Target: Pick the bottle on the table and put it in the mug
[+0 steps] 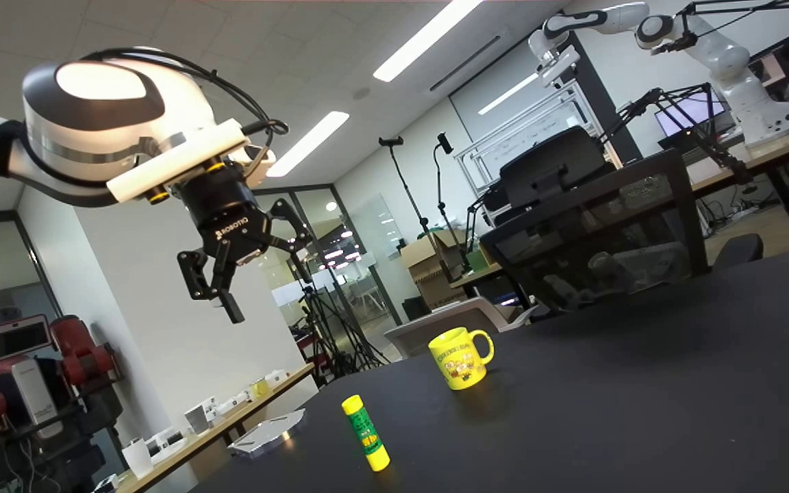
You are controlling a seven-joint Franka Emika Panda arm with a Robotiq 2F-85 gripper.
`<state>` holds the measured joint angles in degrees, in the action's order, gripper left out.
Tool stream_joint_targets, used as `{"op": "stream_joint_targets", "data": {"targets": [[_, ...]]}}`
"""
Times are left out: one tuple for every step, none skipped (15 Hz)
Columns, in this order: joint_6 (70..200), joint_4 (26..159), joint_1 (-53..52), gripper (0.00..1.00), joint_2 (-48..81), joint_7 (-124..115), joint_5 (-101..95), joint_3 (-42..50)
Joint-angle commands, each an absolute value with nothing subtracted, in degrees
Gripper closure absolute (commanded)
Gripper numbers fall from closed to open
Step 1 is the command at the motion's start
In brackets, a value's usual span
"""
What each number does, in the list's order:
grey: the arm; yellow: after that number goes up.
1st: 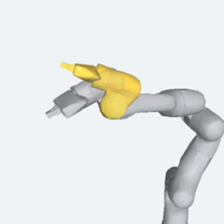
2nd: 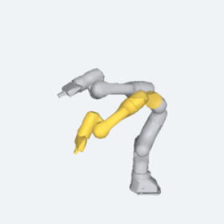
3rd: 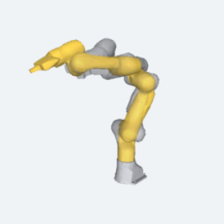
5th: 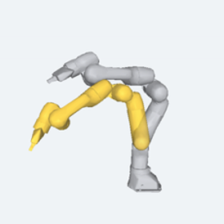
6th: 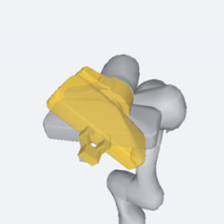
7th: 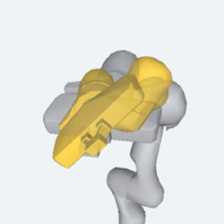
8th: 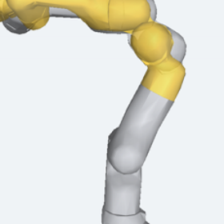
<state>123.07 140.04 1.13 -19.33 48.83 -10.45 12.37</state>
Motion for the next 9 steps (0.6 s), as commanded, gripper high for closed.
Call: {"op": "stream_joint_targets", "data": {"targets": [[127.7, 138.0, 1.4, 0.0, -16.3, 48.3, -9.9, 11.2], [129.6, 137.5, 1.3, 0.0, -15.2, 47.9, -10.0, 10.8], [130.7, 136.6, 0.9, 0.0, -13.5, 48.3, -9.5, 10.4], [131.8, 136.1, 0.7, 0.0, -12.3, 48.6, -9.0, 10.1], [132.6, 135.4, 0.5, 0.0, -10.7, 48.5, -8.6, 9.5], [133.0, 134.9, 0.1, 0.0, -9.3, 49.0, -7.6, 9.1], [133.3, 134.6, -0.2, 0.0, -7.8, 49.2, -6.6, 8.5], [133.9, 134.7, -0.4, 0.0, -6.5, 49.0, -6.3, 7.8], [134.8, 134.7, -0.3, 0.0, -5.3, 48.4, -6.4, 7.0]]}}
